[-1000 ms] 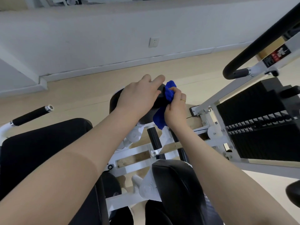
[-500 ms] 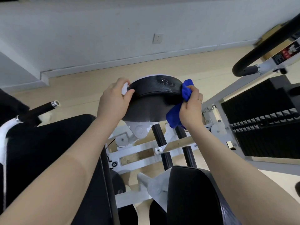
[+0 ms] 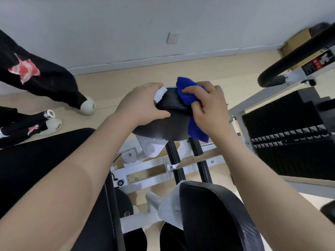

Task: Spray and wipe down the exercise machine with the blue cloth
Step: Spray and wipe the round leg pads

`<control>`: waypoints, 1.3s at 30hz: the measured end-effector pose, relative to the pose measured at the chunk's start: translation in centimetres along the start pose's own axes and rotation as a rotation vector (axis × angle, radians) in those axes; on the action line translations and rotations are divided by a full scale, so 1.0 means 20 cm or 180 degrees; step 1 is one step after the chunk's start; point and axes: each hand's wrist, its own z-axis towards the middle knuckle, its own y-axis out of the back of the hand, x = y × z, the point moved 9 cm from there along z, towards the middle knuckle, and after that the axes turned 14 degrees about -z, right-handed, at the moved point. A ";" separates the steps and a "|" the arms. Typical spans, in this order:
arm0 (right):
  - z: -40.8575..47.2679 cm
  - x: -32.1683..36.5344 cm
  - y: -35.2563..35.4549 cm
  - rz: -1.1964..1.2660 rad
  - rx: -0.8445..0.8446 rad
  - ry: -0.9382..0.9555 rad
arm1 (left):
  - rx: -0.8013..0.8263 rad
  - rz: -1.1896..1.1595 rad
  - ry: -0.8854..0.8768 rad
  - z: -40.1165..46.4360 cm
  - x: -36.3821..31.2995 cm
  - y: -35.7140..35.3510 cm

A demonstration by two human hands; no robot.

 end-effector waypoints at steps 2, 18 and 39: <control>-0.02 -0.24 -0.04 0.0250 0.0066 -0.0678 | -0.0008 -0.0032 -0.0013 0.00 0.00 -0.01; -0.29 -0.51 -0.37 0.1114 0.1106 -0.2317 | -0.0462 -0.0014 0.0028 -0.10 0.04 0.02; -0.24 -0.57 -0.57 0.3736 0.0587 -0.3174 | -0.0747 0.0003 0.0124 -0.16 0.06 0.03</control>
